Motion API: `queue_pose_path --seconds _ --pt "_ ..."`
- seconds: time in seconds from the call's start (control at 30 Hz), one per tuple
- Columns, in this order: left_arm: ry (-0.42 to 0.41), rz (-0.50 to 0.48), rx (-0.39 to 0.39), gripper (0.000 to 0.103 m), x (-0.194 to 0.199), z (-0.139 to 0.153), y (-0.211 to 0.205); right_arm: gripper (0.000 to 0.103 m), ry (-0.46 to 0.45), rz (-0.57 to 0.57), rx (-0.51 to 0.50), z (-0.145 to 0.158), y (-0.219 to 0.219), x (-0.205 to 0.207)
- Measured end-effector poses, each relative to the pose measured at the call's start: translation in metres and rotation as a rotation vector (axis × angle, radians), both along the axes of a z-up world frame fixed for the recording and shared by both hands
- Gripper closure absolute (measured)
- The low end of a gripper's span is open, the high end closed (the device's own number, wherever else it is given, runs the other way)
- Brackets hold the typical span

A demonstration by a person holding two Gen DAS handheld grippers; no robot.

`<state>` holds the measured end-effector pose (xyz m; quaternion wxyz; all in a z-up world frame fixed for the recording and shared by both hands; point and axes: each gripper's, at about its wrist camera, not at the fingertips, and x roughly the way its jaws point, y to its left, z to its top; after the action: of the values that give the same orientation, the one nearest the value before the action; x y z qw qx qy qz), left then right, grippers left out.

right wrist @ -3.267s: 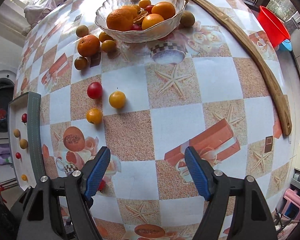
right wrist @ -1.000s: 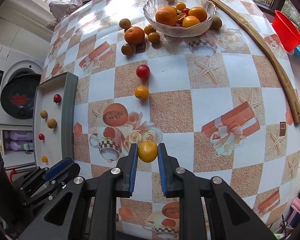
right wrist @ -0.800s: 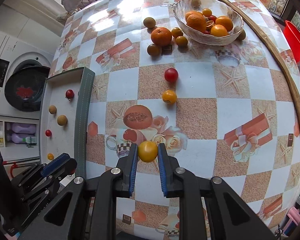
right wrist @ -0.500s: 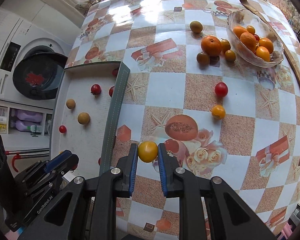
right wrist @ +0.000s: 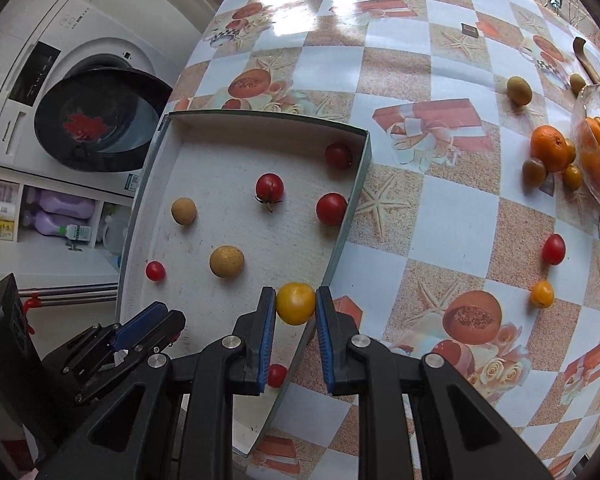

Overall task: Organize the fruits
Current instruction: 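Carry both tomatoes into the white tray and open both tools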

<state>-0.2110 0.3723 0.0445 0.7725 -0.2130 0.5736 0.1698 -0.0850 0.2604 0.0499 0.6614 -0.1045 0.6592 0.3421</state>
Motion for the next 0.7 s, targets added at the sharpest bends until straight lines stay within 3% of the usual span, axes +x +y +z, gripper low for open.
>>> queue_pose_path --seconds 0.7 --pt "0.043 -0.003 0.013 0.082 0.007 -0.024 0.01 0.081 -0.011 0.016 -0.07 -0.038 0.045 0.011"
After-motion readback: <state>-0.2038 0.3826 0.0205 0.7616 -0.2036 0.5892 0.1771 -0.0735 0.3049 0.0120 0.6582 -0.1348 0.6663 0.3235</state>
